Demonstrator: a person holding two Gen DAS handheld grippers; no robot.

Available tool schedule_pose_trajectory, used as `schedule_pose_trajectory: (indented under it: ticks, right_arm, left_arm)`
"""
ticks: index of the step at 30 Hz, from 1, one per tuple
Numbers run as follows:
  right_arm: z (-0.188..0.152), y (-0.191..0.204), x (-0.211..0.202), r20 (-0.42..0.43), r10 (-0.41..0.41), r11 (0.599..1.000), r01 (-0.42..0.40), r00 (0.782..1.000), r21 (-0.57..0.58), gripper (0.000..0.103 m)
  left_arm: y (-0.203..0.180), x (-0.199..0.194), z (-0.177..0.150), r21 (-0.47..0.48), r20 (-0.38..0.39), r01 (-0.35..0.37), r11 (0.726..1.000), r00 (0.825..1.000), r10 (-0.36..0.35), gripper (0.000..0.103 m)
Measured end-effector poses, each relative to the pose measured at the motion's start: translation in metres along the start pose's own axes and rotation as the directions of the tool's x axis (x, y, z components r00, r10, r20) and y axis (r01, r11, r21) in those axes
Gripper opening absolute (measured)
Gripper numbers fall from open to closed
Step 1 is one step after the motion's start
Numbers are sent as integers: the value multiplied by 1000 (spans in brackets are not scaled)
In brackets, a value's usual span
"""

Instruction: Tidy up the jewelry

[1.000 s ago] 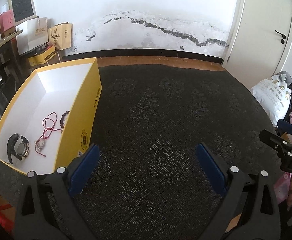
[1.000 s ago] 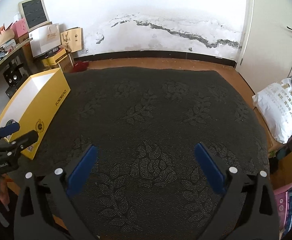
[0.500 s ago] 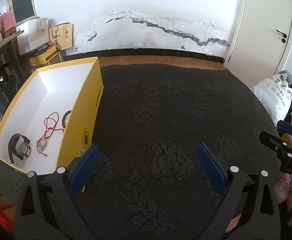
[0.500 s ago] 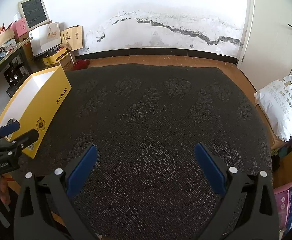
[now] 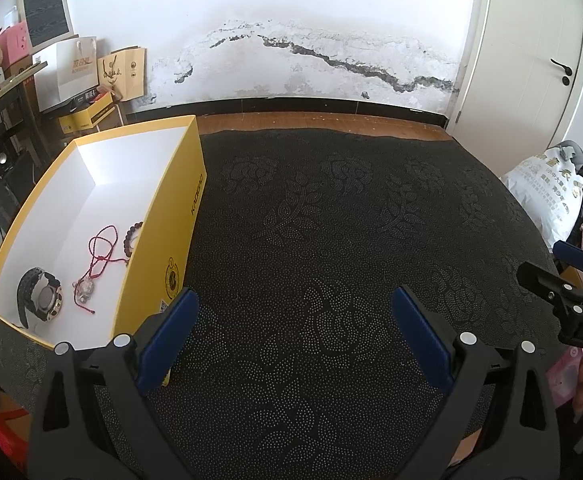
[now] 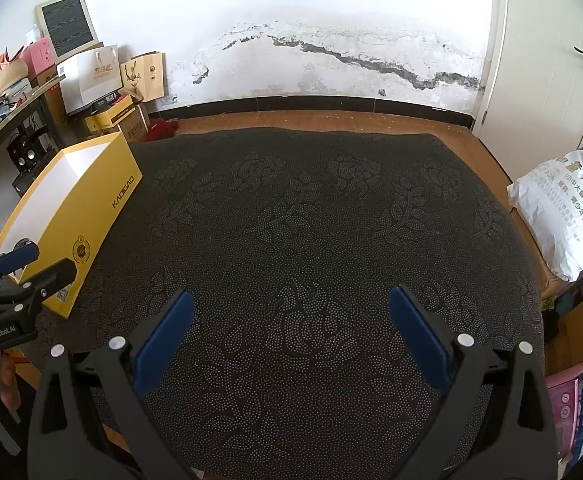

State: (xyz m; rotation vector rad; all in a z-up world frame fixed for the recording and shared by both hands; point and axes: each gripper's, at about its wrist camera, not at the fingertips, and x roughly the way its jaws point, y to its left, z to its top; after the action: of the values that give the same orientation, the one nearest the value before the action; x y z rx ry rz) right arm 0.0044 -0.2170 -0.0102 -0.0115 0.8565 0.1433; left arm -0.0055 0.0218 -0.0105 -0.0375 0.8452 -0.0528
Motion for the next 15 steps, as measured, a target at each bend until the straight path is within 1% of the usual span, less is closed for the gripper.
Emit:
schedule_pose_trajectory:
  ticks: [15]
  right_arm:
    - [0,1,0,-1,0,1000,0,1000,0,95]
  left_arm:
    - [1,-1,1,1,0,0,1000,1000,0,95]
